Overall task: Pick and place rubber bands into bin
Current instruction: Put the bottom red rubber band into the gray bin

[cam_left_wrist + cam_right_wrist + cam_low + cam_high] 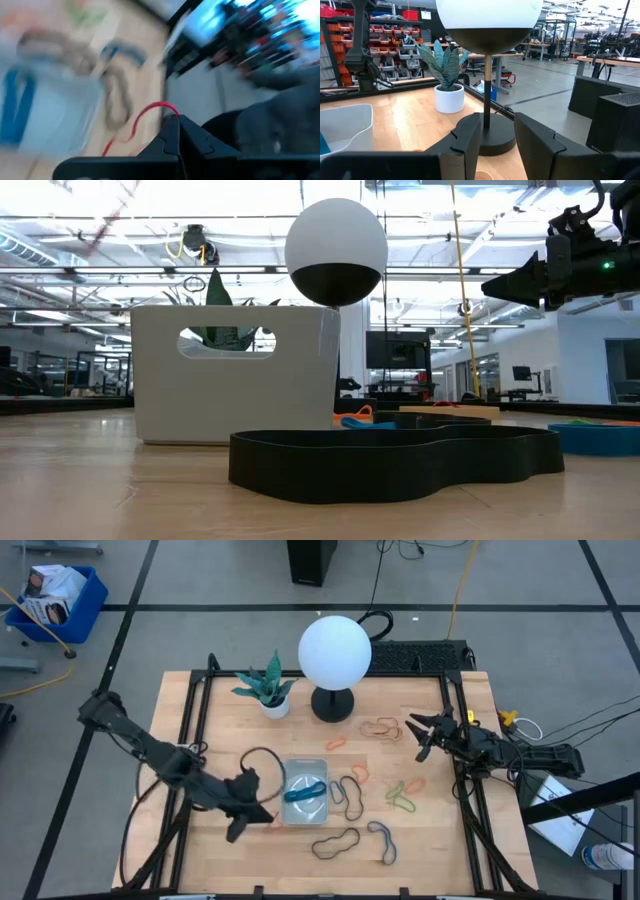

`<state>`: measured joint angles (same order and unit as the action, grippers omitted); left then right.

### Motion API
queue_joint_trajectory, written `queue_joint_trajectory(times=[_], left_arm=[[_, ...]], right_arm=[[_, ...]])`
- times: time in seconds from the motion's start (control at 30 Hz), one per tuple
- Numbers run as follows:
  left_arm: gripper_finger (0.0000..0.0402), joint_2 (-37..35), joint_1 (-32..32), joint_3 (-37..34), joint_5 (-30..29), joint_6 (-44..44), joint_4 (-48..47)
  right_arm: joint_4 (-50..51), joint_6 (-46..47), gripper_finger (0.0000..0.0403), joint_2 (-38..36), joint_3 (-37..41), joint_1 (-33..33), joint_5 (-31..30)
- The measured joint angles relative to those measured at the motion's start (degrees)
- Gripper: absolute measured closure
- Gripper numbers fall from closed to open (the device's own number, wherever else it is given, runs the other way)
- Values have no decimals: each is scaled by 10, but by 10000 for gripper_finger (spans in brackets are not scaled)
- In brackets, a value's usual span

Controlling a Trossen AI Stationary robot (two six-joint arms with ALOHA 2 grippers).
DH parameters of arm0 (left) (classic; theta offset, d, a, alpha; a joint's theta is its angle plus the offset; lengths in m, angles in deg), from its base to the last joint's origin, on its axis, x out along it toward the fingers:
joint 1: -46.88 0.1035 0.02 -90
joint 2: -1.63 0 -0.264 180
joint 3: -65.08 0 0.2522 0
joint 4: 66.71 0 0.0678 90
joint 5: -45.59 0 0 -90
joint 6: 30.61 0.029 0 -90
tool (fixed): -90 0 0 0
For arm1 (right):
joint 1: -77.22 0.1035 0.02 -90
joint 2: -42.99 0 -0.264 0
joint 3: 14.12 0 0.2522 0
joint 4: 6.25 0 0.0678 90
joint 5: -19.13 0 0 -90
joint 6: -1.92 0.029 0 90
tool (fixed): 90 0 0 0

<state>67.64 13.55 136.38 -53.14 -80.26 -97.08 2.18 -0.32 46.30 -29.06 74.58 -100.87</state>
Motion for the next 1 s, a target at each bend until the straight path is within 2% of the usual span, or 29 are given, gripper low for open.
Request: queue_joint_trajectory(times=[0.1,0.23,0.53,1.0], left_arm=[[401,-21,7,0,-27,81,87],[401,-28,29,1,-34,206,180],[401,2,98,1,-48,304,153],[401,123,167,1,-1,270,95]], right_arm=[[0,-1,289,0,0,0,0],[0,-2,289,0,0,0,0],[0,1,289,0,0,0,0],[0,20,289,0,0,0,0]])
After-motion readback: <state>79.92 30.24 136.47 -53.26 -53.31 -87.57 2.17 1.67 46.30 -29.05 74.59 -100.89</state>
